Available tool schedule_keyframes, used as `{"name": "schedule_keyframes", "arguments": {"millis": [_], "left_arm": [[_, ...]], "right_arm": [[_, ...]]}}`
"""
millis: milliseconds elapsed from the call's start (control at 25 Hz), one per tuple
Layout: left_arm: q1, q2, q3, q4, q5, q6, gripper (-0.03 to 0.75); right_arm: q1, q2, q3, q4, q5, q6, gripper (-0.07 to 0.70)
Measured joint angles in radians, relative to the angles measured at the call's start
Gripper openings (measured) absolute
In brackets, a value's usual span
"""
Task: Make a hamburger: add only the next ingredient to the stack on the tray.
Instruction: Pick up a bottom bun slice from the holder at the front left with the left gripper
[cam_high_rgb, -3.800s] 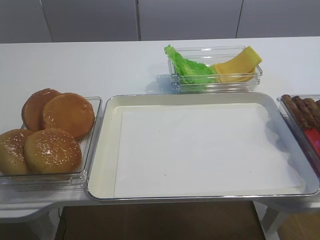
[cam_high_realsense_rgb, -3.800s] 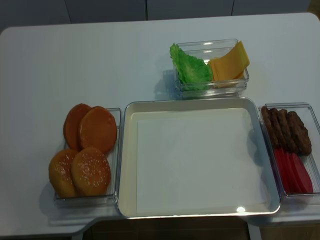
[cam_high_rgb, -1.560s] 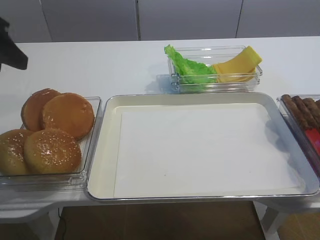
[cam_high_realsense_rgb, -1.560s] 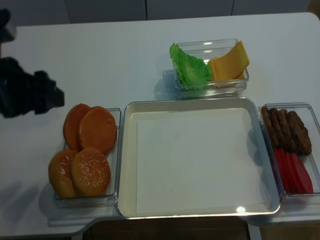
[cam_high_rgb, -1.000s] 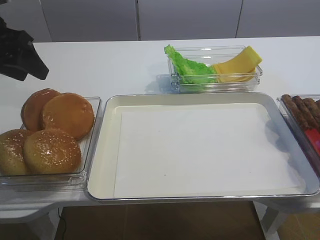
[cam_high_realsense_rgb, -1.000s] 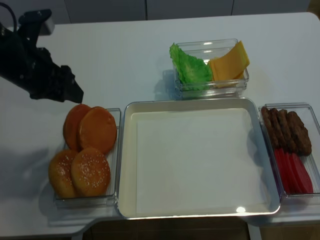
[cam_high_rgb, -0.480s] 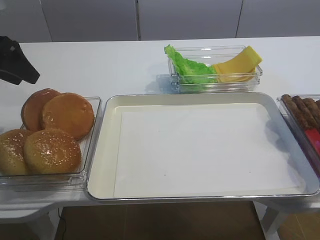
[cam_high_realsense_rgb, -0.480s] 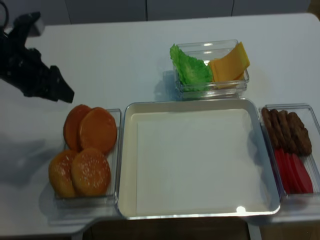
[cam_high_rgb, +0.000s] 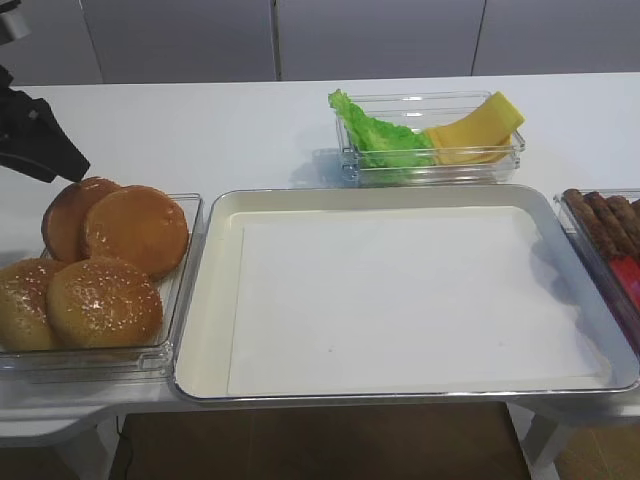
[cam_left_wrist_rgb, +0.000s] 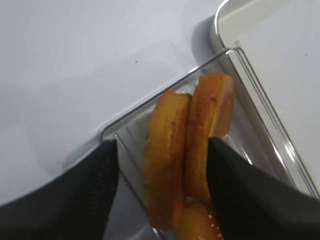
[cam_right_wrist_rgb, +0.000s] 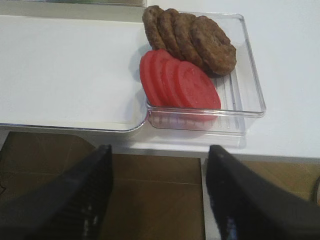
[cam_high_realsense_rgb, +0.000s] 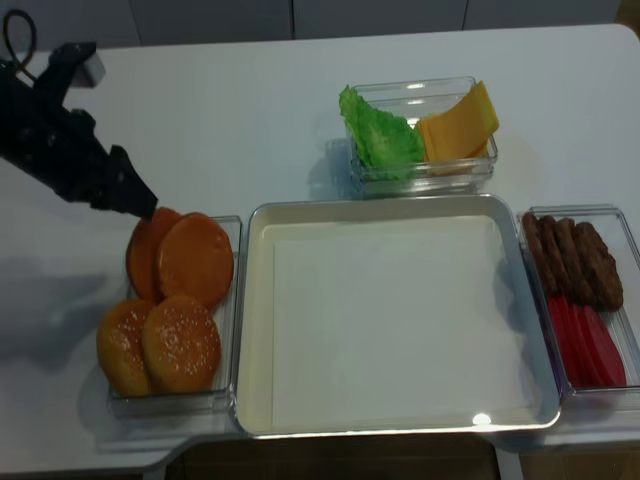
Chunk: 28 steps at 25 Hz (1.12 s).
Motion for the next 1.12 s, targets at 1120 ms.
{"name": "schedule_keyframes", "arguments": {"millis": [1120], "left_arm": [[0.0,0.08,0.0,-0.02,-0.002,0.035,0.392]], "right_arm": [[0.0,0.0,0.0,0.0,0.0,0.007,0.449]]}}
